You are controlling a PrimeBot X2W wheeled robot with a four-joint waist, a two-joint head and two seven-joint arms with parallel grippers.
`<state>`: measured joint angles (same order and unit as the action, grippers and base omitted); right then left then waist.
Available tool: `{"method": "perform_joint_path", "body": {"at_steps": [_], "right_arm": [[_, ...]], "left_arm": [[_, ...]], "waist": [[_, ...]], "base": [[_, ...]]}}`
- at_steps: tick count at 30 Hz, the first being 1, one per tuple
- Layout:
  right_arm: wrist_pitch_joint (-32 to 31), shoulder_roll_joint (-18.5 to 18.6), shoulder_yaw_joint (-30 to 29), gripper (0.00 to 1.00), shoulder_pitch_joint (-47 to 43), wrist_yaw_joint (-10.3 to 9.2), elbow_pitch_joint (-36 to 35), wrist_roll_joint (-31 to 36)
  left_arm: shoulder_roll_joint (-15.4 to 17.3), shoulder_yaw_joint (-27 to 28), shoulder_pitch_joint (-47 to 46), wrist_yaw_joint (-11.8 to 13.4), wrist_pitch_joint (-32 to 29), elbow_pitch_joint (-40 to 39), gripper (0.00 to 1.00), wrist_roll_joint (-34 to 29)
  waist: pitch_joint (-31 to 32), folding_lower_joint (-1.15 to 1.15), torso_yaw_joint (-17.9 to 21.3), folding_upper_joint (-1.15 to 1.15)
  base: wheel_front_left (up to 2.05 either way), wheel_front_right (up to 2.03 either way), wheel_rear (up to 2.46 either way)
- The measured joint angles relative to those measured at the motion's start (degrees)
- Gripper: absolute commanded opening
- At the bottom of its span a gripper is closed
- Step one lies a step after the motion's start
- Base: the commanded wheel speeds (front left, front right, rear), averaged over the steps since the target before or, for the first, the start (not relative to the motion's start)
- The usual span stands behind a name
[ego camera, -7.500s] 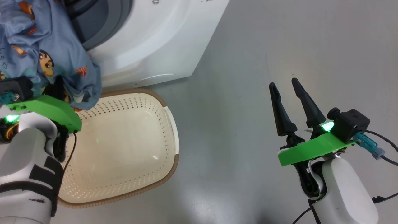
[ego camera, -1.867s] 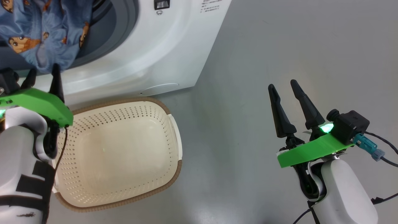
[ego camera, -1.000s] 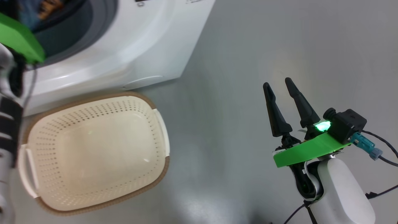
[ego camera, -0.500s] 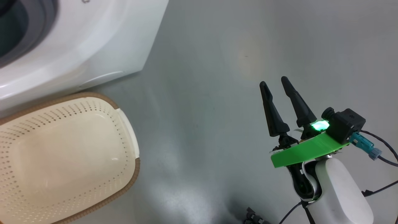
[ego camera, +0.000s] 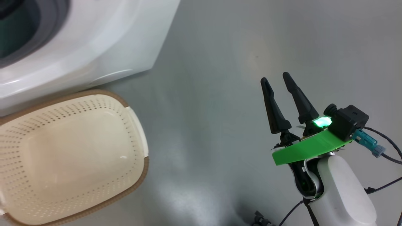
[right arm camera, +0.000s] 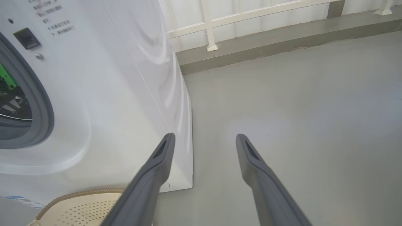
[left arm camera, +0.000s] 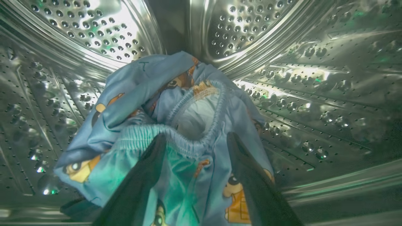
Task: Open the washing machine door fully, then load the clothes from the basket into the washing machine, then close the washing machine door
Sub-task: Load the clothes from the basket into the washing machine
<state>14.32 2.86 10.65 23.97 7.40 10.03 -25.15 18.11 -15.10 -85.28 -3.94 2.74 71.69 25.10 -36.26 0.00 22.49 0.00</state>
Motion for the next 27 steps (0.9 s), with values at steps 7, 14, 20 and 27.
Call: {"method": "perform_joint_path", "body": {"at_steps": [7,14,20,27], "right_arm": [[0.0,0.03,-0.51,1.0,0.77,0.0,0.51,1.29],[0.0,0.07,-1.54,1.0,0.77,0.0,1.23,2.45],[0.0,0.12,-2.14,1.0,0.74,0.0,1.58,3.56],[0.0,0.32,-2.45,1.0,0.52,0.0,1.89,3.91]], "left_arm": [[-1.66,-1.51,2.64,-0.98,5.17,0.38,1.0,-0.26],[-3.93,-1.57,7.22,-2.49,9.68,-0.15,1.0,1.22],[-5.24,-1.69,12.51,-2.98,11.48,-5.02,1.0,1.99],[-5.06,-0.43,22.72,-3.24,11.89,-18.35,1.0,2.38]], "waist": [[1.42,0.0,-3.27,0.0],[3.29,0.0,-6.92,0.0],[5.16,0.0,-9.66,0.0],[7.68,0.0,-11.31,0.0]], "base": [[0.0,0.0,0.0],[0.0,0.0,0.0],[0.0,0.0,0.0],[0.0,0.0,0.0]]}}
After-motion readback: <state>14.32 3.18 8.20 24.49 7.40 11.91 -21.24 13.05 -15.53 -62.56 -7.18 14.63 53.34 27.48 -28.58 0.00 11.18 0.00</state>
